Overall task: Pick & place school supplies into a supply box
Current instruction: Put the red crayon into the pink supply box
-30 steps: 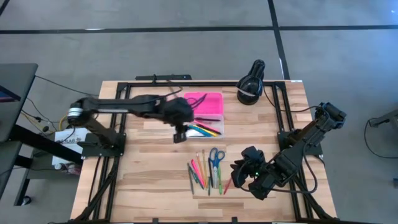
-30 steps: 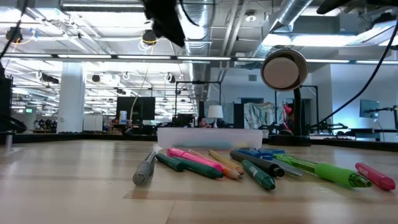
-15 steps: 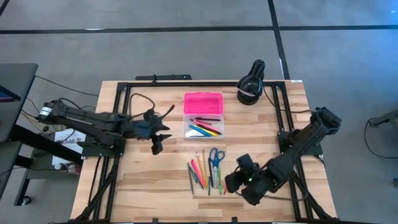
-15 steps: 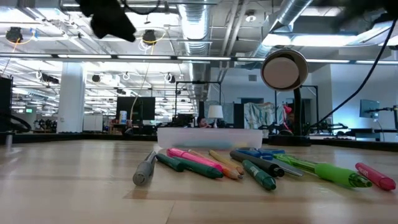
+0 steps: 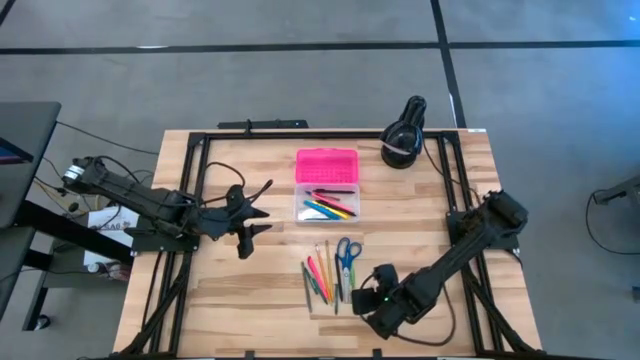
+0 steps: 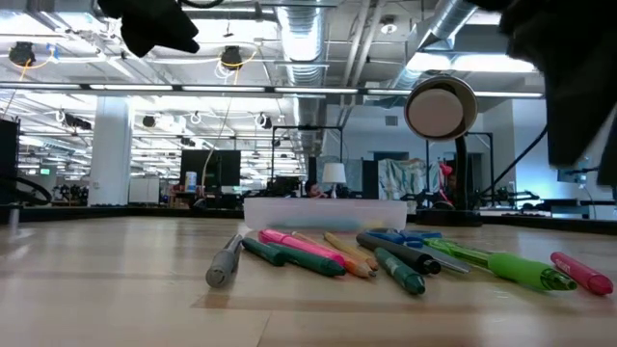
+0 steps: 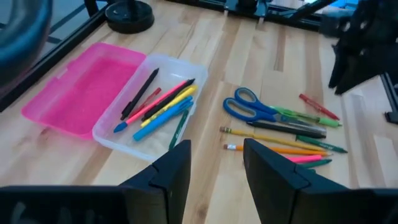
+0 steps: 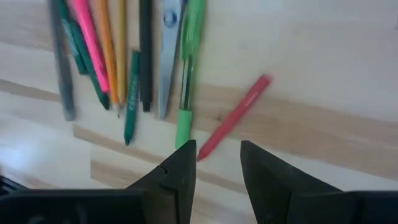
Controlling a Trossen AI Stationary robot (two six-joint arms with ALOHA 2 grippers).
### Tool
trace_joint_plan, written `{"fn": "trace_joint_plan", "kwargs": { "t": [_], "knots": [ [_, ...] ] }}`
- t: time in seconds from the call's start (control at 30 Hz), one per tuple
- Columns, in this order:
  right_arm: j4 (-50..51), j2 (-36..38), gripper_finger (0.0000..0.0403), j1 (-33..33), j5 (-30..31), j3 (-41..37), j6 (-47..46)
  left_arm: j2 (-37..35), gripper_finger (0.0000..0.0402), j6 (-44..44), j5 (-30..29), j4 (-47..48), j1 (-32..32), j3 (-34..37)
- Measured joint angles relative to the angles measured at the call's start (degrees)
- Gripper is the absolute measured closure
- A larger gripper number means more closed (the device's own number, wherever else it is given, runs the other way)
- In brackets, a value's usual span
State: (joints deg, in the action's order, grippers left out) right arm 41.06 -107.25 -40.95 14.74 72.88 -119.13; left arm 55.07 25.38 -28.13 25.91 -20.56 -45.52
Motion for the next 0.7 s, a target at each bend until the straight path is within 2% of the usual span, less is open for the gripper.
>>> {"fn": "trace_joint_plan", "kwargs": {
  "t": [0.3, 0.7],
  "knots": [
    [-4.94, -4.56, 0.0285, 1.11, -1.15, 0.17, -1.62, 0.04, 0.0261, -0.21, 2.98, 0.70, -0.17, 0.00],
    [-0.35, -4.66, 0.0285, 2.03, -1.51, 0.13, -3.01, 0.04, 0.0261, -0.93, 3.99, 0.68, -0.26, 0.00]
  ]
}}
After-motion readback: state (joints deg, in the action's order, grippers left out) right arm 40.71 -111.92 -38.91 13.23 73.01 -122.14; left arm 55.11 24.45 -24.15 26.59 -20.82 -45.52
